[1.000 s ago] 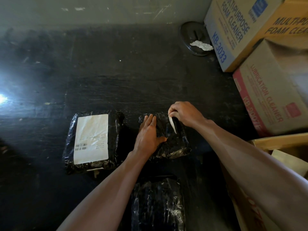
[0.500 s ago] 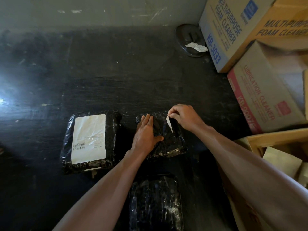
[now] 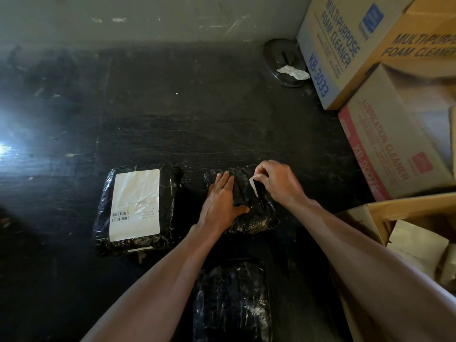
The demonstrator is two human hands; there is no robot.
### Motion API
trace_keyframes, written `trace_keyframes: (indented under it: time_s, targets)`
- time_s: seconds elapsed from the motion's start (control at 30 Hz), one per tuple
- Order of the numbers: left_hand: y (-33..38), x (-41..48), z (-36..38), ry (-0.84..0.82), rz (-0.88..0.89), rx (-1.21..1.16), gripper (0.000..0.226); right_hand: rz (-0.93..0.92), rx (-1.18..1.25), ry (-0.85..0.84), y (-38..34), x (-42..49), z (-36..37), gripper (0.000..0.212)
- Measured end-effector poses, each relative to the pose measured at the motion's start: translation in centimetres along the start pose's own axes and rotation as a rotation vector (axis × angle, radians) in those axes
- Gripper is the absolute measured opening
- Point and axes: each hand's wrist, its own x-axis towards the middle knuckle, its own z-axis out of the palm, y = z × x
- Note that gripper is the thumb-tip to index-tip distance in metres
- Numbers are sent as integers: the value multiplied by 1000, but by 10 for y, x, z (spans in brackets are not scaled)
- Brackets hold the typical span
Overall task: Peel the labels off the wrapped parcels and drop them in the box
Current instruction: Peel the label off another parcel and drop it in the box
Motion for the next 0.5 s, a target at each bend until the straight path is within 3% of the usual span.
trace_keyframes:
  time_s: [0.5]
  targets:
    - [-4, -1, 0, -9, -4, -32, 106, -16, -77, 120, -10, -28, -36, 2]
